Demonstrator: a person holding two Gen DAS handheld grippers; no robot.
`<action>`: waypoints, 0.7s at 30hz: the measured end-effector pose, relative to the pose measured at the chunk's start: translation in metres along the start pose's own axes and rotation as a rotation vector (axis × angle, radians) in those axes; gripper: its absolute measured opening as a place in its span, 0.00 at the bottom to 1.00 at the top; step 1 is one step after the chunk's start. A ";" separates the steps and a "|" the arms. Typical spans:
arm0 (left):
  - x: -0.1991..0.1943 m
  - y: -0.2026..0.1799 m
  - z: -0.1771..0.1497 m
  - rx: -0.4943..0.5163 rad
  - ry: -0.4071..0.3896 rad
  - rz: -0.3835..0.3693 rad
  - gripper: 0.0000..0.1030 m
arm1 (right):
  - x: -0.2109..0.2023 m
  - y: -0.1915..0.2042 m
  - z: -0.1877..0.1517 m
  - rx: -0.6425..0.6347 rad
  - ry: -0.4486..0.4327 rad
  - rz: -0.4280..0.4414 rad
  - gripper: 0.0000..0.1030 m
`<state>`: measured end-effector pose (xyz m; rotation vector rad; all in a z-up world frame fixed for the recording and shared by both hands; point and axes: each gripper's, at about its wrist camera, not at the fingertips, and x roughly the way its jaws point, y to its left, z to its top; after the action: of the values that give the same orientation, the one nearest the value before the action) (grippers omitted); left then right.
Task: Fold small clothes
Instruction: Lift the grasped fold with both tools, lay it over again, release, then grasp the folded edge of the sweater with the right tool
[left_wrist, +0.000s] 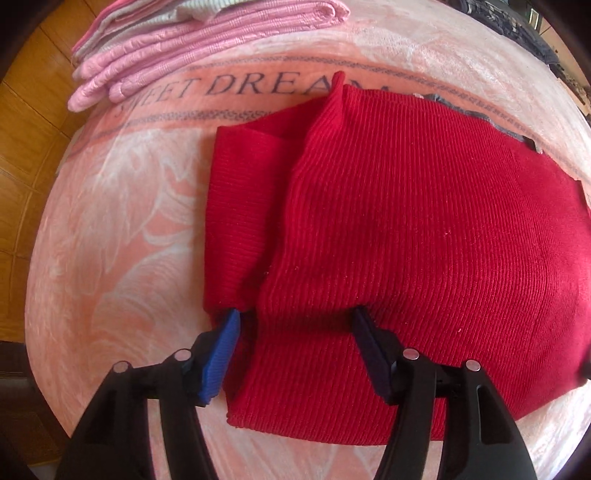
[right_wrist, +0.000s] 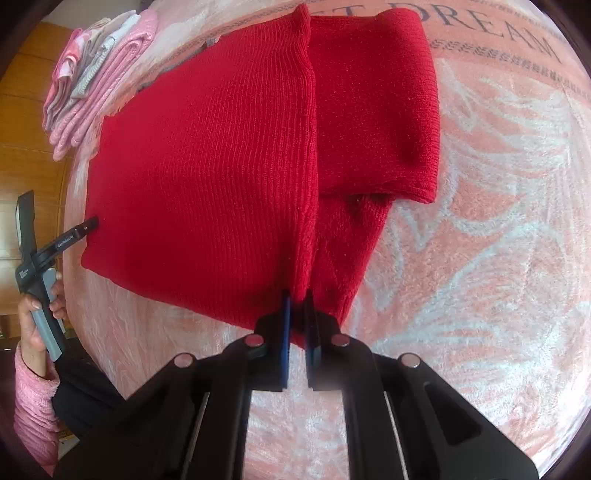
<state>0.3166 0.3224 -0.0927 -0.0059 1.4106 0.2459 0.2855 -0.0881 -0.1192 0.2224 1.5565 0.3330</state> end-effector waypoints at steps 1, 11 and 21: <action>0.002 0.001 0.000 -0.009 0.005 -0.009 0.63 | -0.002 0.002 0.000 -0.005 -0.001 -0.022 0.04; 0.007 0.006 0.006 -0.013 0.031 -0.058 0.65 | 0.002 -0.004 0.003 0.058 0.010 -0.066 0.07; -0.036 -0.012 0.022 0.053 -0.240 -0.054 0.68 | -0.028 -0.006 0.047 0.118 -0.175 -0.046 0.23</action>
<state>0.3349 0.3075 -0.0562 0.0280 1.1761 0.1588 0.3336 -0.0999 -0.0946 0.2992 1.4072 0.1806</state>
